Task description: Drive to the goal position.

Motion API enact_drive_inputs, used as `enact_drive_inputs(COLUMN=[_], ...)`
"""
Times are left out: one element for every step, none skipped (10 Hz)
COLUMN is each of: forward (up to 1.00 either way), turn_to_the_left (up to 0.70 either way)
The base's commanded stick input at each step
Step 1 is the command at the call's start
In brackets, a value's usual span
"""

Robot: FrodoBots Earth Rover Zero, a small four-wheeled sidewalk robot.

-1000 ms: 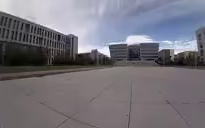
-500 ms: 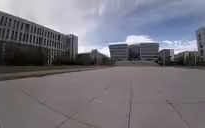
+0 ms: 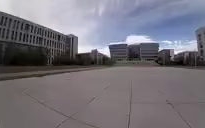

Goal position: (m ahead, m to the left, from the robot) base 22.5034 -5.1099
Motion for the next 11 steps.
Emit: enact_drive_inputs(forward=[0.04,0.04,0.04,0.04,0.04,0.04,0.04,0.04,0.04,0.04,0.04], turn_to_the_left=[0.00,0.00,0.00,0.00,0.00,0.00,0.00,0.00,0.00,0.00,0.00])
